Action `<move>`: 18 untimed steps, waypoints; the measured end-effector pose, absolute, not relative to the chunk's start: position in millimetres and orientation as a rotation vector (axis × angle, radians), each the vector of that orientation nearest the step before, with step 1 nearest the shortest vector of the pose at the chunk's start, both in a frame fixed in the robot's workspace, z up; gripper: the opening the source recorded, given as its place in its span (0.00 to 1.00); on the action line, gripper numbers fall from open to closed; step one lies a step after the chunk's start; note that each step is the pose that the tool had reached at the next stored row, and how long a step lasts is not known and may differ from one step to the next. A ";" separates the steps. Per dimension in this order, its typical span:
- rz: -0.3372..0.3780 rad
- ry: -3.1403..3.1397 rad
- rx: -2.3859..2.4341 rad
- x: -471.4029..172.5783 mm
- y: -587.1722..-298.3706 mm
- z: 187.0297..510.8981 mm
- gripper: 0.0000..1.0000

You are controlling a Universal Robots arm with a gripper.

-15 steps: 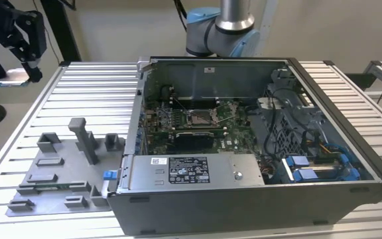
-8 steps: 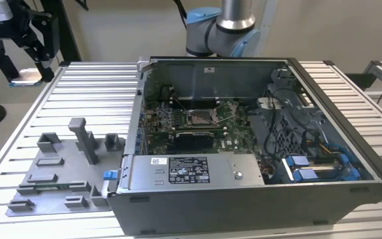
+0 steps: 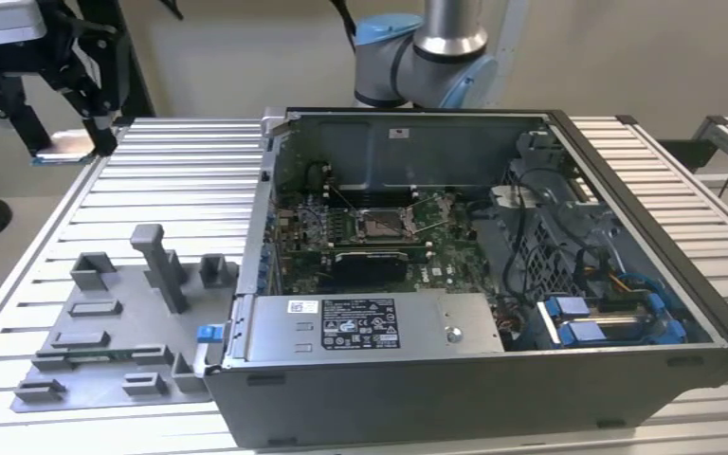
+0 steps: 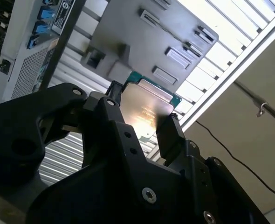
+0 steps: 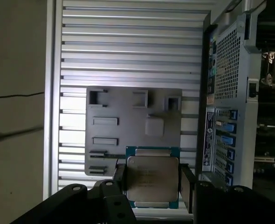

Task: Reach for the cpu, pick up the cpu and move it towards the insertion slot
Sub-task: 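Pick up the cpu and move it towards the insertion slot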

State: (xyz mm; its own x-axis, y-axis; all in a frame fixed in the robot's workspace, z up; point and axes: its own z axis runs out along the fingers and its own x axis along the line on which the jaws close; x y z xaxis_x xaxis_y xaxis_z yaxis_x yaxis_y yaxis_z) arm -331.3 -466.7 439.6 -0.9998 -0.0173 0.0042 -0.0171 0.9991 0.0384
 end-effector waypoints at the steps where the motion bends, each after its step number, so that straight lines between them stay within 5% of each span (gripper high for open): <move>1: -0.060 -3.136 0.027 -328.4 -466.7 439.6 0.00; 18: -0.060 -3.136 0.026 -278.3 -466.7 439.6 0.00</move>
State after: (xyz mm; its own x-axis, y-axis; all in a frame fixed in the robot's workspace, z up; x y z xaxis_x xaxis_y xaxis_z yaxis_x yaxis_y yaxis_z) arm -278.3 -466.7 439.6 -0.9998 -0.0168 0.0044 -0.0166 0.9991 0.0384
